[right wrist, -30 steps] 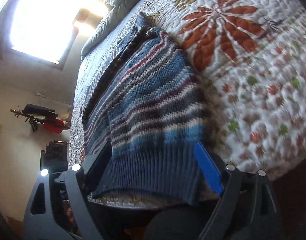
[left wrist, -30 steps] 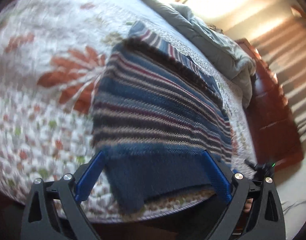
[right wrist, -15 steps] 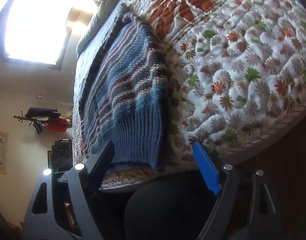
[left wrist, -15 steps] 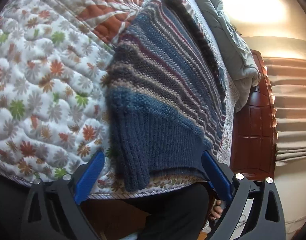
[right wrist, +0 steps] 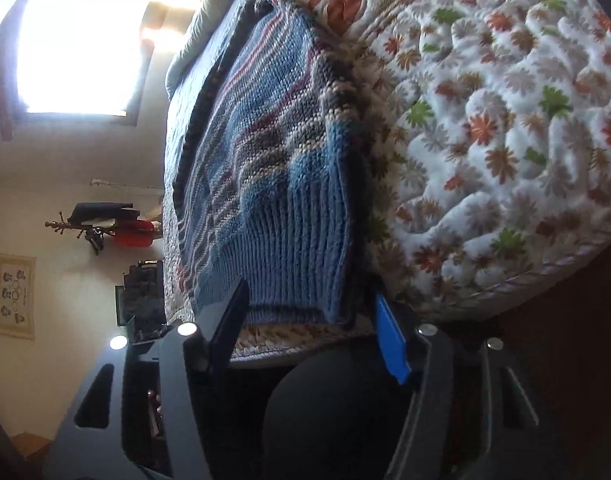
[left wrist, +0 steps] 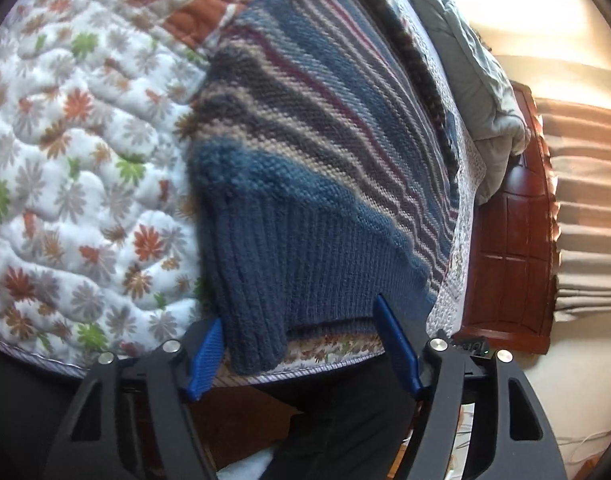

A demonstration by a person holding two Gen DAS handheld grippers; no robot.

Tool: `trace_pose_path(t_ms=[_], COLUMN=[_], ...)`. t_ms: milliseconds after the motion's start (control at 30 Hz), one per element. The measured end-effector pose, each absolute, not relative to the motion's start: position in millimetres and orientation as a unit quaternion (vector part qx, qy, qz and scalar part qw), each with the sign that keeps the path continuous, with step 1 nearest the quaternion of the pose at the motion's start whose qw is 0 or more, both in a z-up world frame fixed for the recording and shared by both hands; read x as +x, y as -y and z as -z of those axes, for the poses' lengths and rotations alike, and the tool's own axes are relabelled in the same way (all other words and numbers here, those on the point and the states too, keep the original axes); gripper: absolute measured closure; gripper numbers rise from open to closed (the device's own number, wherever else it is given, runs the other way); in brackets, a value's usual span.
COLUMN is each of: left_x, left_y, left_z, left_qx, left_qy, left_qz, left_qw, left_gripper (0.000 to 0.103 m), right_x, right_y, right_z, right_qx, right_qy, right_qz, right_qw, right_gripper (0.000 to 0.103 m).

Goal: Fold small clothes
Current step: 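Grasp the ribbed hem of the folded sweater with the left tool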

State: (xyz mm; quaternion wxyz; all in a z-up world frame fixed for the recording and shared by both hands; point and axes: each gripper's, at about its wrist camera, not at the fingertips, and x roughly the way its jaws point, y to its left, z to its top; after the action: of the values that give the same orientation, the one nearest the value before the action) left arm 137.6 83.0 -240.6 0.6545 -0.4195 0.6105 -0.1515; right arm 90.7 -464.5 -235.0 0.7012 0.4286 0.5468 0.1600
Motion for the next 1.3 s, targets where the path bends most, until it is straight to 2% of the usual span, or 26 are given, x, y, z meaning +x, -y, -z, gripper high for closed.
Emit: trace_pose_path(t_ms=[67, 100, 133, 167, 233, 300, 533, 967, 1300], left_x=[137.4, 136.1, 135.5, 134.5, 132.6, 130.1, 120.9, 151.6, 230.1], left_y=[-85.0, -87.1, -88.2, -90.4, -95.9, -100.3, -110.6, -120.8, -122.4], left_z=[242.4, 243.6, 245.4, 249.1, 256.5, 264.1, 254.5, 135.8, 60.7], left_qx=[-0.423, -0.424, -0.427, -0.436, -0.449, -0.461, -0.482, -0.478, -0.436], left_qy=[-0.610, -0.610, -0.611, -0.611, -0.608, -0.603, -0.558, -0.456, -0.424], left_qz=[0.148, 0.148, 0.147, 0.146, 0.141, 0.139, 0.150, 0.228, 0.255], left_qw=[0.653, 0.653, 0.650, 0.645, 0.639, 0.636, 0.659, 0.715, 0.752], left_gripper=[0.040, 0.051, 0.063, 0.068, 0.087, 0.092, 0.095, 0.095, 0.095], right_x=[92.4, 93.3, 94.5, 96.1, 98.2, 100.7, 105.3, 153.1, 223.8], right_y=[462.6, 461.9, 460.6, 458.8, 456.2, 453.2, 452.5, 437.0, 439.1], right_z=[238.4, 239.0, 239.6, 239.8, 240.2, 237.4, 211.7, 102.0, 41.7], right_qx=[0.432, 0.433, 0.433, 0.432, 0.432, 0.429, 0.433, 0.390, 0.327], right_qy=[-0.549, -0.549, -0.550, -0.551, -0.551, -0.548, -0.520, -0.454, -0.428], right_qz=[-0.163, -0.164, -0.166, -0.168, -0.172, -0.170, -0.181, -0.227, -0.238], right_qw=[0.697, 0.696, 0.695, 0.694, 0.693, 0.697, 0.714, 0.768, 0.809], right_gripper=[0.053, 0.056, 0.064, 0.075, 0.093, 0.094, 0.096, 0.096, 0.097])
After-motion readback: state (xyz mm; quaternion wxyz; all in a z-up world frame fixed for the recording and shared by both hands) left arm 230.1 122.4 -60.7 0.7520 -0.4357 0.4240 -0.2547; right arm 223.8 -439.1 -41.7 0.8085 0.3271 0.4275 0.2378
